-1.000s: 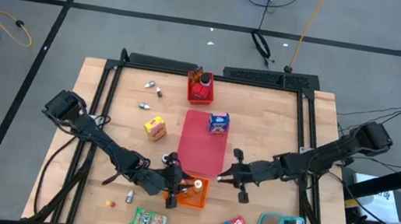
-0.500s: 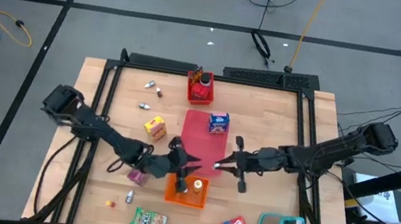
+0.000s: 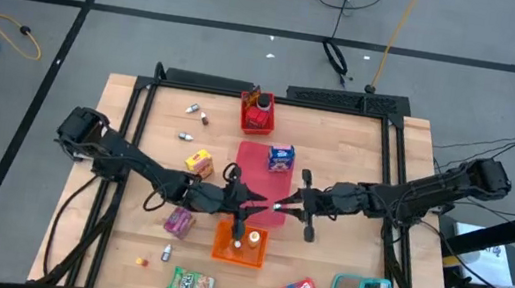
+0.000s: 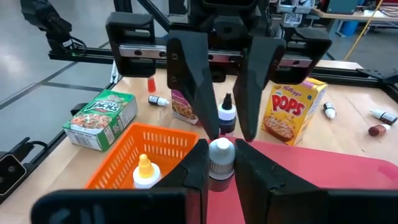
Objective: Pick & Place Kitchen Items
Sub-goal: Put the small green food coloring bottle into the orange bin
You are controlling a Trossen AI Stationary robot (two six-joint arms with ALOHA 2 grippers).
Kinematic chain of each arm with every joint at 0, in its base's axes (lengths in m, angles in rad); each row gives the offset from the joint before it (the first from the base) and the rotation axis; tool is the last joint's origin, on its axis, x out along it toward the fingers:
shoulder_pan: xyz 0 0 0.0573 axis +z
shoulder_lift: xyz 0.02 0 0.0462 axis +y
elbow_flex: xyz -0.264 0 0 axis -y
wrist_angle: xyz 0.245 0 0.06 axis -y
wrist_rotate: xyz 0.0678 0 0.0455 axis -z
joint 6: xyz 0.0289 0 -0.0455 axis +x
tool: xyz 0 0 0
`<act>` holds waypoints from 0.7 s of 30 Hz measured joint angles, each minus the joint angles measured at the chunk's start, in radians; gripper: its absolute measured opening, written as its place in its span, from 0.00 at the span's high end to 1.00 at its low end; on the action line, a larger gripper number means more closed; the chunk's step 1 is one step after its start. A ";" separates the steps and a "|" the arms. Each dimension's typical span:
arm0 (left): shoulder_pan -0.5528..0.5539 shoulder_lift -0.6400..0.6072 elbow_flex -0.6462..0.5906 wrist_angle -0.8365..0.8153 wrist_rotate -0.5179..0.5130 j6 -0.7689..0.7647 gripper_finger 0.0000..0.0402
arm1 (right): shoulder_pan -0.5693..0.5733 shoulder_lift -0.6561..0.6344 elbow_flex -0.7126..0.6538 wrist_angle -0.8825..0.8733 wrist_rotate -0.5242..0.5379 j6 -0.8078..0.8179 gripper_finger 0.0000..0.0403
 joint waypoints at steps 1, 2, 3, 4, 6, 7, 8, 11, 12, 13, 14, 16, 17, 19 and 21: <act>0.005 0.000 0.000 0.001 0.014 0.000 0.73 | -0.003 0.000 0.000 0.000 -0.001 0.000 0.89; 0.010 0.000 0.000 0.006 0.029 0.001 0.73 | -0.007 0.000 0.000 0.000 -0.002 0.000 0.89; 0.014 0.000 0.000 0.012 0.041 0.000 0.73 | -0.011 0.000 0.000 0.000 -0.001 0.000 0.89; 0.019 0.000 0.000 0.016 0.050 -0.001 0.72 | -0.015 0.000 0.000 0.000 -0.001 0.000 0.89; 0.026 0.000 0.000 0.011 0.052 -0.010 0.70 | -0.020 0.000 0.000 0.000 -0.001 0.000 0.89; 0.028 0.000 0.000 0.007 0.052 -0.011 0.68 | -0.021 0.000 0.000 0.000 -0.001 0.000 0.89; 0.029 0.000 0.000 0.006 0.052 -0.011 0.66 | -0.022 0.000 0.000 0.000 -0.001 -0.001 0.89; 0.033 0.000 0.000 0.019 0.052 -0.009 0.60 | -0.022 0.000 0.000 0.001 -0.001 -0.010 0.89; 0.036 0.000 0.000 0.022 0.052 -0.009 0.58 | -0.022 0.000 0.000 0.002 -0.001 -0.013 0.89; 0.038 0.000 0.000 0.026 0.052 -0.010 0.56 | -0.022 0.000 0.000 0.005 -0.001 -0.015 0.89; 0.042 0.000 0.000 0.031 0.052 -0.012 0.55 | -0.022 0.000 0.000 0.009 -0.001 -0.016 0.89; 0.049 0.000 0.000 0.038 0.052 -0.018 0.53 | -0.022 0.000 0.000 0.017 -0.001 -0.016 0.89; 0.052 0.000 0.000 0.039 0.053 -0.018 0.52 | -0.022 0.002 0.000 0.020 0.000 -0.021 0.89; 0.056 0.000 -0.001 0.045 0.065 -0.018 0.51 | -0.022 0.009 0.000 0.028 0.000 -0.026 0.89; 0.059 0.000 -0.001 0.060 0.098 -0.018 0.51 | -0.021 0.017 0.000 0.041 -0.004 -0.026 0.89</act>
